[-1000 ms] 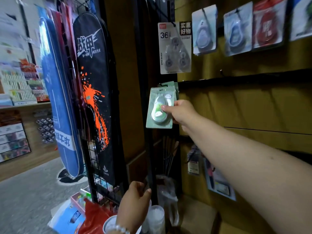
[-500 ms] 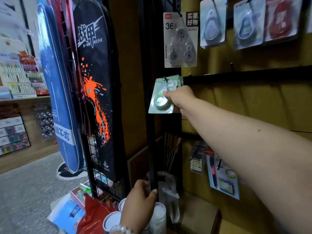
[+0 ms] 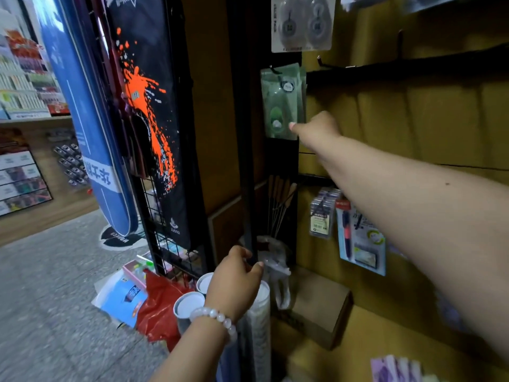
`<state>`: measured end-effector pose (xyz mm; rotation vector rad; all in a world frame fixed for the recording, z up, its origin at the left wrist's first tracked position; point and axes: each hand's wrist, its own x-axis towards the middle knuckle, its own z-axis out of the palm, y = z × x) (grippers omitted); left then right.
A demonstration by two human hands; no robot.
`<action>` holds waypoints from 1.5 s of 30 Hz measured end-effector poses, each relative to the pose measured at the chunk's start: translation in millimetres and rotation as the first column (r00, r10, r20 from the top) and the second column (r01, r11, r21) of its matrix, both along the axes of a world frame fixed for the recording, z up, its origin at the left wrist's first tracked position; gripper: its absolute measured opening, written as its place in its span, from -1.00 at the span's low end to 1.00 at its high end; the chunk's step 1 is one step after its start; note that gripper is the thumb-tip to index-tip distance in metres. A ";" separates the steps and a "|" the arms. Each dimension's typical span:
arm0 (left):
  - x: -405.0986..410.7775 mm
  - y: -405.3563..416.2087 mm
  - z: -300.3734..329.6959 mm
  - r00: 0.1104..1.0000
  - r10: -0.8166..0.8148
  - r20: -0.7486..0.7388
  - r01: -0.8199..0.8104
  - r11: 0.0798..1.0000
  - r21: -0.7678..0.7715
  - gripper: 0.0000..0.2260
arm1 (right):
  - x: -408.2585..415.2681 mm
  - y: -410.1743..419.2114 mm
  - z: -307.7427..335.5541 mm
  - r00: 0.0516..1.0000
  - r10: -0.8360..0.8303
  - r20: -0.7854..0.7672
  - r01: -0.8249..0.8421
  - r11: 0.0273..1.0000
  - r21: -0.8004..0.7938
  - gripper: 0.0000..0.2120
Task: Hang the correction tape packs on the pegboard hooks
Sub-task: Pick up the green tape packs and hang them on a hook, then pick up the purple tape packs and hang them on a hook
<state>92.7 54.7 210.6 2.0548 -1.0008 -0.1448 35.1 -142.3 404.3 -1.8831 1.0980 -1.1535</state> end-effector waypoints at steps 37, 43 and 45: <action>-111.5 -77.7 -220.7 0.929 -0.342 -0.138 0.366 0.805 0.467 -0.69 | -231.1 -26.3 -477.0 0.676 -0.001 -0.737 0.469 0.772 0.429 -0.25; -107.2 -79.6 -252.1 0.913 -0.358 -0.197 0.408 0.786 0.464 -0.71 | -213.4 -23.4 -502.7 0.503 -0.150 -0.851 0.582 0.787 0.206 -0.19; -105.7 -79.7 -258.5 0.913 -0.344 -0.220 0.408 0.786 0.464 -0.72 | -206.4 -24.9 -508.6 0.465 -0.172 -0.868 0.599 0.784 0.166 -0.23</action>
